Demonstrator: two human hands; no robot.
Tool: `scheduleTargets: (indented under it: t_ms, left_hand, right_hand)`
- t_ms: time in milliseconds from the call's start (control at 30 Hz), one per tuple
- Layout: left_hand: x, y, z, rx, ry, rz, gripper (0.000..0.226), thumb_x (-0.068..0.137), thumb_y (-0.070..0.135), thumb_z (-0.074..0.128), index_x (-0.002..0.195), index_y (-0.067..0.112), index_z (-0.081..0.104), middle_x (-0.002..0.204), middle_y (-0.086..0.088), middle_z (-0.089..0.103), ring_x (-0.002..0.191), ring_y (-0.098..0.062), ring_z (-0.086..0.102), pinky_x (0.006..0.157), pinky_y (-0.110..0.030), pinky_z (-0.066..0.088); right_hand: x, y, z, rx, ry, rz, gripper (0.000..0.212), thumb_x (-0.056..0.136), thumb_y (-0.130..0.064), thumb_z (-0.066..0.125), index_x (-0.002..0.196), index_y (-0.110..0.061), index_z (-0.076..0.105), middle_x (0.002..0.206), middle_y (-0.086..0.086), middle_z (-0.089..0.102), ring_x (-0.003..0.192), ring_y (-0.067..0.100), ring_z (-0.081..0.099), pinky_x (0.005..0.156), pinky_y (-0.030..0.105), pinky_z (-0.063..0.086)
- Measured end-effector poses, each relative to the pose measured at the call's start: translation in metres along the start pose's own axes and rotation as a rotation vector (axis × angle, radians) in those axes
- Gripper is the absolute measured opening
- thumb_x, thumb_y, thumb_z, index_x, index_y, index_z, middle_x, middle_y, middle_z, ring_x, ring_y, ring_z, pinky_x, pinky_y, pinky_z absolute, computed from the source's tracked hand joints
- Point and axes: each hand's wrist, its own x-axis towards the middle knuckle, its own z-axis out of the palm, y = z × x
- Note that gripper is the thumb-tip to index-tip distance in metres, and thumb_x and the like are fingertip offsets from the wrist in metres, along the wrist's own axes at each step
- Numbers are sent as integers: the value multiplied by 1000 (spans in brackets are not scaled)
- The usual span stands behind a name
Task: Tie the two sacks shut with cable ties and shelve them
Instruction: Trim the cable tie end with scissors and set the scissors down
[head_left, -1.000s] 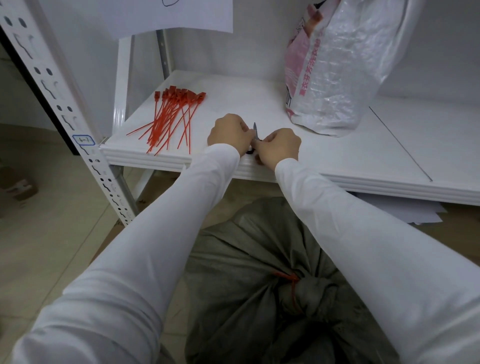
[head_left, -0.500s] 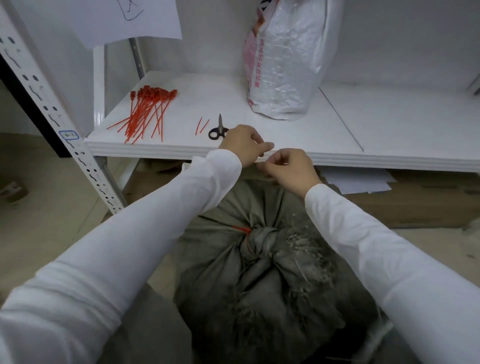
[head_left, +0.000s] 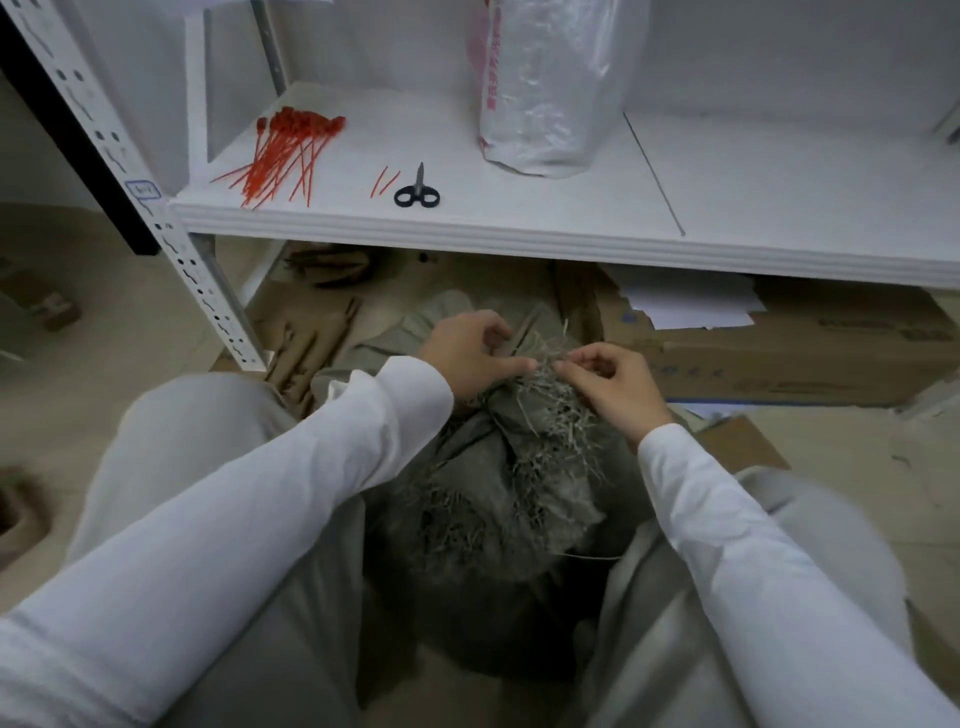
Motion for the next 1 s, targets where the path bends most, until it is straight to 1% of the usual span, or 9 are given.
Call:
scheduleTargets:
  t_ms: [133,267,367,500,567,667,833,900,1000]
  left_hand:
    - [-1,1,7,134,-56,-47,75,71,50,76,134,18,49,136,-3,53,125,-21,49,101,-32,41]
    - [5,-1,13,237,-226,-86,97,65,49,81,144,20,34,144,-2,45,130,-23,45,104,-33,38]
    - [9,-5,17,434,-297,-40,90,64,42,84,139,19,39,137,-6,52,123,-28,51,100,-35,42]
    - [22,-15,20,564,-277,10,56,70,23,76,121,15,55,120,-11,61,113,-34,57,91,-37,48]
    - [25,-18,19,510,-224,21,38,71,17,70,108,16,61,109,-9,64,103,-33,60,78,-34,47]
    - [27,-19,13,393,-96,27,32,72,23,69,103,17,62,100,-6,65,94,-30,61,70,-29,42]
    - [32,-17,-12,87,170,-92,36,72,39,75,102,22,66,107,-6,68,100,-29,62,77,-29,46]
    - [39,-18,-21,-30,182,-160,36,70,44,77,100,26,68,104,-3,69,97,-26,63,83,-31,50]
    - [47,-16,-23,-141,131,-193,32,65,48,79,91,32,69,97,2,71,92,-21,65,88,-36,53]
  right_hand:
    - [-3,-5,3,-67,-87,-66,29,81,-30,77,104,-13,71,104,0,70,100,10,62,88,24,47]
    - [-2,-7,-1,-16,-109,-29,34,81,-30,76,110,-13,69,104,-4,70,97,3,63,85,17,48]
    - [-1,-10,-3,64,-125,-5,34,82,-28,75,112,-13,68,102,-2,72,94,2,65,83,14,49]
    - [1,-11,-3,12,-190,-21,38,84,-29,74,118,-15,65,101,-1,74,97,7,68,94,25,50]
    - [0,-13,-5,29,-181,-25,39,83,-27,75,118,-14,65,102,-1,73,99,8,67,96,27,50]
    - [0,-14,-10,-41,-164,-55,48,77,-32,80,120,-20,61,112,-11,64,105,4,60,97,25,47]
    - [4,-8,-6,-118,2,-69,100,63,-47,86,144,-24,31,139,-10,42,127,9,42,107,29,35]
    - [4,-9,-2,-55,59,-36,100,65,-41,87,144,-20,29,132,-12,42,123,6,42,100,23,34]
    - [4,-5,9,-79,-37,33,102,64,-39,88,144,-16,30,131,-10,45,121,7,44,98,21,35]
